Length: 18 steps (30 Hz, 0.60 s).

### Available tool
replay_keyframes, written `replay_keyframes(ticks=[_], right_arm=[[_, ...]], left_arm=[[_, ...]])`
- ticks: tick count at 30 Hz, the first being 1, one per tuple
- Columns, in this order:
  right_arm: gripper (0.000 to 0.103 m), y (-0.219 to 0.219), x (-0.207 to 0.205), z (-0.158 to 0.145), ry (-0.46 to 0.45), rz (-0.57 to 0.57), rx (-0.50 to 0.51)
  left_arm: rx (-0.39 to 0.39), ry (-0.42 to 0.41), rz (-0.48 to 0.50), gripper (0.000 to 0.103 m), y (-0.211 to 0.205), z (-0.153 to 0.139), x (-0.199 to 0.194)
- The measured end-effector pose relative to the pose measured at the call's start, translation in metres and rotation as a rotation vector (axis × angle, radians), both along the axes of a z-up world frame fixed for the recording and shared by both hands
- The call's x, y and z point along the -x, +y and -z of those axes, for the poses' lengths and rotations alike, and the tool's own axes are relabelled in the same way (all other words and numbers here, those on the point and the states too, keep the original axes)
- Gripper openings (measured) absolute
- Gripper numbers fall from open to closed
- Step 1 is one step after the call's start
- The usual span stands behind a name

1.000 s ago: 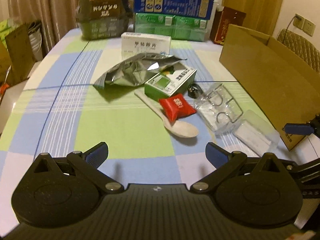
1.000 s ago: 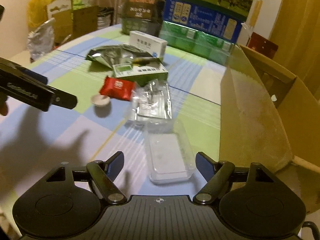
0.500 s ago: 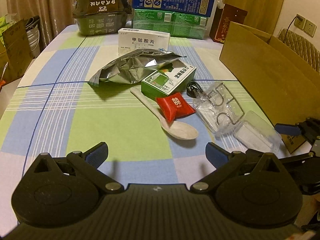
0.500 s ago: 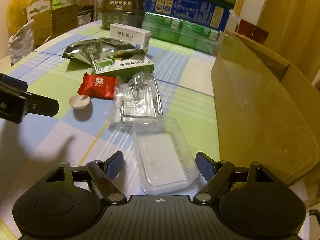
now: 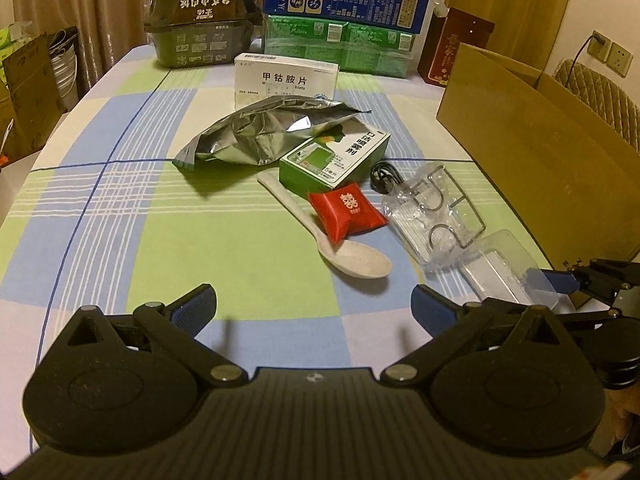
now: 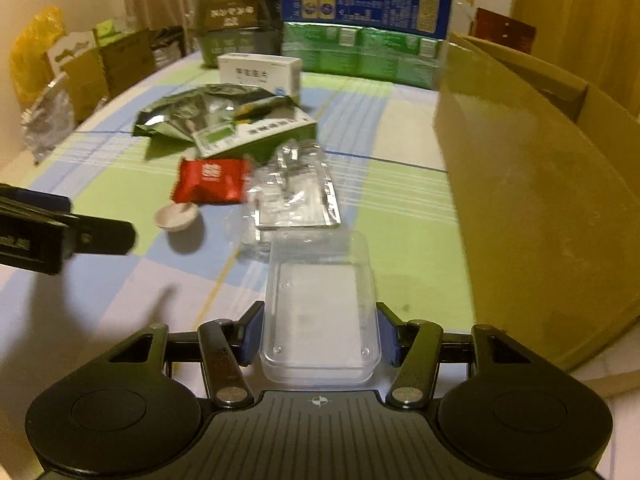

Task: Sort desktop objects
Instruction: 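Grasp the clear plastic tray with the right tool while the left tool grasps the white spoon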

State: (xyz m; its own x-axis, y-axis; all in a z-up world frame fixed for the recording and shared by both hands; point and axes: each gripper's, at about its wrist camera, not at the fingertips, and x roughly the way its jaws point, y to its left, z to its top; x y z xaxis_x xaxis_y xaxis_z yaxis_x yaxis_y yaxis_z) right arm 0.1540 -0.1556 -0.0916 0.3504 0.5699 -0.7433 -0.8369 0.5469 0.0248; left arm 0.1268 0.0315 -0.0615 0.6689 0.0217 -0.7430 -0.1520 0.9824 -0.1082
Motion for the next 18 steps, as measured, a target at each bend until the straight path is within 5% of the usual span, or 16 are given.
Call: replay_keyframes(ticks=[4,18], right_arm=[[0.054,0.006,0.002,0.0,0.015,-0.039,-0.017],[0.054,0.001,-0.015,-0.002,-0.071,0.095,0.029]], left_arm=[[0.002,0.002,-0.002,0.102,0.0,0.001,0.0],[0.011,0.01,-0.005,0.102,-0.001,0.004,-0.004]])
